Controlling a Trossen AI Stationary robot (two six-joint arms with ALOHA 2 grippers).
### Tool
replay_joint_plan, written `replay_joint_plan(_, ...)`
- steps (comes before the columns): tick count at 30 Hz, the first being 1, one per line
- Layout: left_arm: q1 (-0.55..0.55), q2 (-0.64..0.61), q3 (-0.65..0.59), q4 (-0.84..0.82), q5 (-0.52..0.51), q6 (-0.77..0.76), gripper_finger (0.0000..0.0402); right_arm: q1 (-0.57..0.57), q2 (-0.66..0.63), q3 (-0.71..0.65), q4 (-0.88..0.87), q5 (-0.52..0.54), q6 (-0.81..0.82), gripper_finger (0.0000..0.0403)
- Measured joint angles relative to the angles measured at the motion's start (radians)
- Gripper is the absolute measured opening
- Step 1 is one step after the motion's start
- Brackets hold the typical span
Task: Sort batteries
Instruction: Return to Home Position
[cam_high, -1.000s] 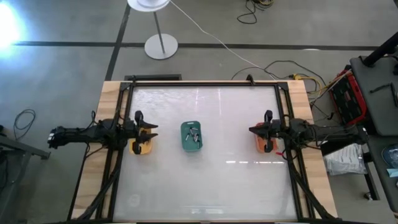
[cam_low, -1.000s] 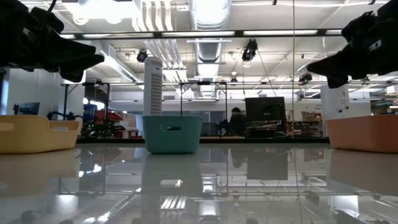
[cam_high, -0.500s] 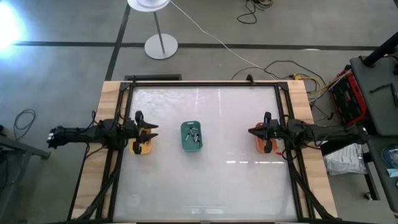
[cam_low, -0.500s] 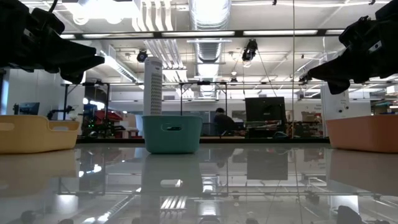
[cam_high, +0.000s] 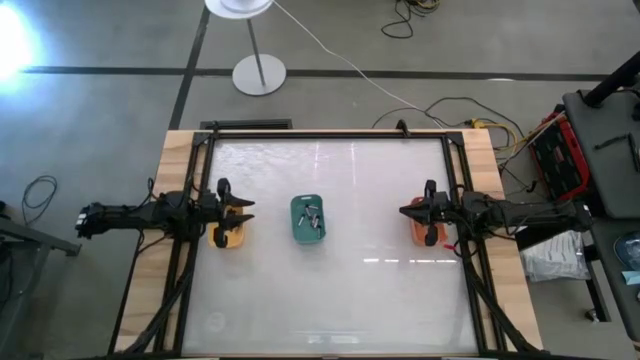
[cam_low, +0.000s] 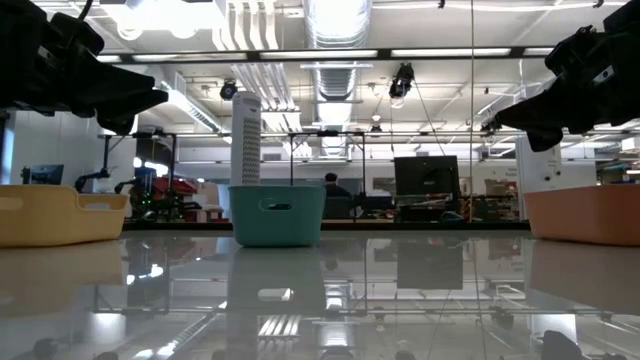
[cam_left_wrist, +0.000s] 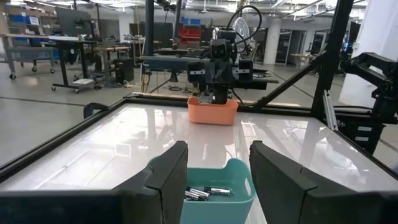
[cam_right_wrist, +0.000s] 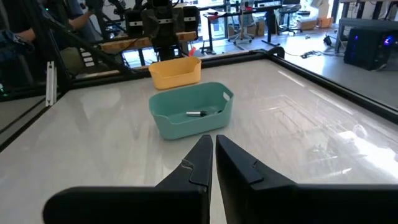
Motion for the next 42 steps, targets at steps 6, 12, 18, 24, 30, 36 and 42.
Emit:
replay_joint_plan(6, 0.000, 0.000, 0.000, 0.000, 0.000, 0.000, 0.0153, 0.000, 0.000, 0.000, 0.000, 0.000, 0.000, 0.0013)
replay_joint_plan(12, 0.000, 0.000, 0.000, 0.000, 0.000, 0.000, 0.0153, 0.000, 0.000, 0.000, 0.000, 0.000, 0.000, 0.0013)
replay_joint_plan(18, 0.000, 0.000, 0.000, 0.000, 0.000, 0.000, 0.0153, 0.000, 0.000, 0.000, 0.000, 0.000, 0.000, 0.0013)
replay_joint_plan(24, 0.000, 0.000, 0.000, 0.000, 0.000, 0.000, 0.0153, 0.000, 0.000, 0.000, 0.000, 0.000, 0.000, 0.0013)
replay_joint_plan(30, 0.000, 0.001, 0.009, -0.013, -0.006, 0.000, 0.0153, 0.000, 0.000, 0.000, -0.001, 0.000, 0.000, 0.0013)
replay_joint_plan(36, 0.000, 0.001, 0.025, -0.007, -0.007, 0.000, 0.0153, 0.000, 0.000, 0.000, -0.001, 0.000, 0.000, 0.0013)
replay_joint_plan(42, 0.000, 0.001, 0.025, -0.006, -0.005, 0.000, 0.0153, 0.000, 0.000, 0.000, -0.001, 0.000, 0.000, 0.0013)
